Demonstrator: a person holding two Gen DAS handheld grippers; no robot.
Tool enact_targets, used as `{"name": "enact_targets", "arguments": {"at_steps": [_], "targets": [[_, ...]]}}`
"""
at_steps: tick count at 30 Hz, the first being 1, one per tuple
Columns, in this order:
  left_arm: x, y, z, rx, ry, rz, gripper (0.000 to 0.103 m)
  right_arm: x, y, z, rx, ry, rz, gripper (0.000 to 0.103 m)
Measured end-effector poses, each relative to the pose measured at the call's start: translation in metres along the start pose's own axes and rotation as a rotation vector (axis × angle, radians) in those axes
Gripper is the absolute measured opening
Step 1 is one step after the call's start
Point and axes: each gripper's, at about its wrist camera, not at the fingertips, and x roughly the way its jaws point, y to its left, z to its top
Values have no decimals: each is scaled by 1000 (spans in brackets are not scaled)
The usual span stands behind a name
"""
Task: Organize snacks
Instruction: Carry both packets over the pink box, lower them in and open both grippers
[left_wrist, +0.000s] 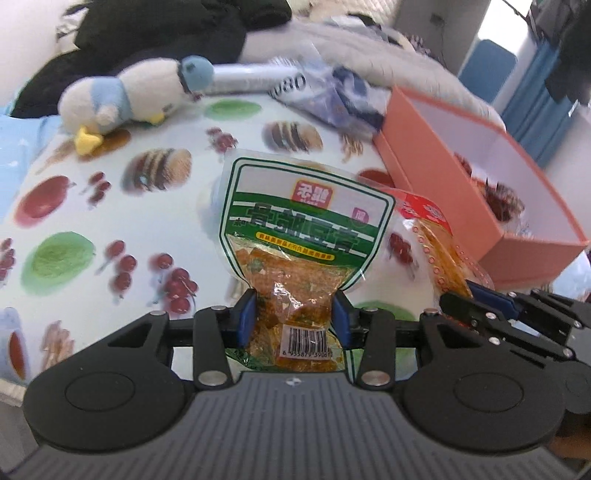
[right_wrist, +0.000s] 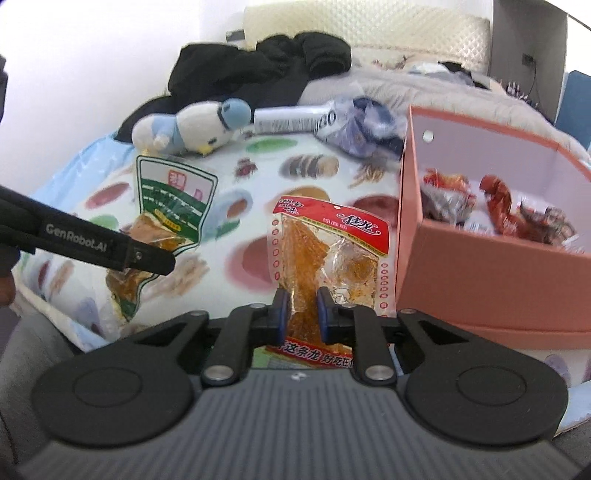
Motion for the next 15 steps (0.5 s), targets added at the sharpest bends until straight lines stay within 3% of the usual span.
{"name": "enact_targets", "arguments": {"at_steps": [9, 15], "targets": [[-59, -20, 2, -39, -108, -34, 48, -56, 6, 22, 18, -104, -17, 19], [-94, -48, -1, -39, -155, -95, 48, -96, -2, 32, 48, -174, -53, 19]]}}
